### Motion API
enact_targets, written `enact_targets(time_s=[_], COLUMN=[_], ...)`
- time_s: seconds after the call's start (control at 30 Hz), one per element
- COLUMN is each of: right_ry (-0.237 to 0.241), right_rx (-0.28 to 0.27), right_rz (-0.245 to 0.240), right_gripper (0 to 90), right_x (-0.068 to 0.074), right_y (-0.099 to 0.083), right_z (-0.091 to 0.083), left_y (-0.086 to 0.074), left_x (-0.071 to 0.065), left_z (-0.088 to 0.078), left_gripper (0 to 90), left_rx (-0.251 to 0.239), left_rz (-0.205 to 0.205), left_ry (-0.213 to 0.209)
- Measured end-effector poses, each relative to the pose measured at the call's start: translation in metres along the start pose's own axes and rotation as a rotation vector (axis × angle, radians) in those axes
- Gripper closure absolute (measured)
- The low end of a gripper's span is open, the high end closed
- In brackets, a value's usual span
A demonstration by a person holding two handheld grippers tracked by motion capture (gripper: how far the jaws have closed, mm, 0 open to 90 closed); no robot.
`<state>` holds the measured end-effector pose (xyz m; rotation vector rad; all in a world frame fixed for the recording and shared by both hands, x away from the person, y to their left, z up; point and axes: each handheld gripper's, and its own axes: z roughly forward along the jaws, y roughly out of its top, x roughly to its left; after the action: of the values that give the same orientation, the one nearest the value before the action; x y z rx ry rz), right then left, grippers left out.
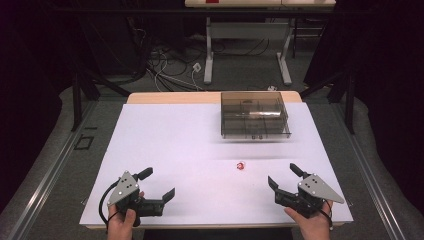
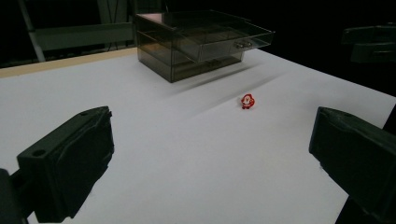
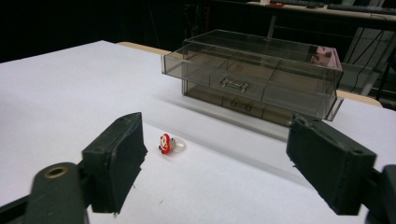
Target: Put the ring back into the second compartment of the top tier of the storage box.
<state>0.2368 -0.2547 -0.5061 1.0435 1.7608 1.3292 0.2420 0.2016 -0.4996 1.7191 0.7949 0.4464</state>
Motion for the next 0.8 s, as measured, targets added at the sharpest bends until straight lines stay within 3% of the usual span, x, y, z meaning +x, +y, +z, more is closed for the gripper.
enact_targets(time_s=[0.2,0.43,0.8], right_ry=[0.016,0.043,0.148], right_rx=[0.004,0.063,0.175], right_rz=[-0.009,0.008,-0.021], right_gripper=[23.1,26.7,26.9], right_x=[0.002,0.003,0.004], right_y=[-0.001,0.0,0.001], right_z=[0.005,0.012,0.029], left_y=[-0.001,-0.002,-0.004], left_x=[0.0,0.001,0.001], left_z=[0.001,0.002,0.0], left_gripper=[0.0,0.0,0.1], left_rx=[0.008,0.014,0.027], left_rz=[0.003,-0.005,-0.013], left_ry=[0.002,0.01,0.012])
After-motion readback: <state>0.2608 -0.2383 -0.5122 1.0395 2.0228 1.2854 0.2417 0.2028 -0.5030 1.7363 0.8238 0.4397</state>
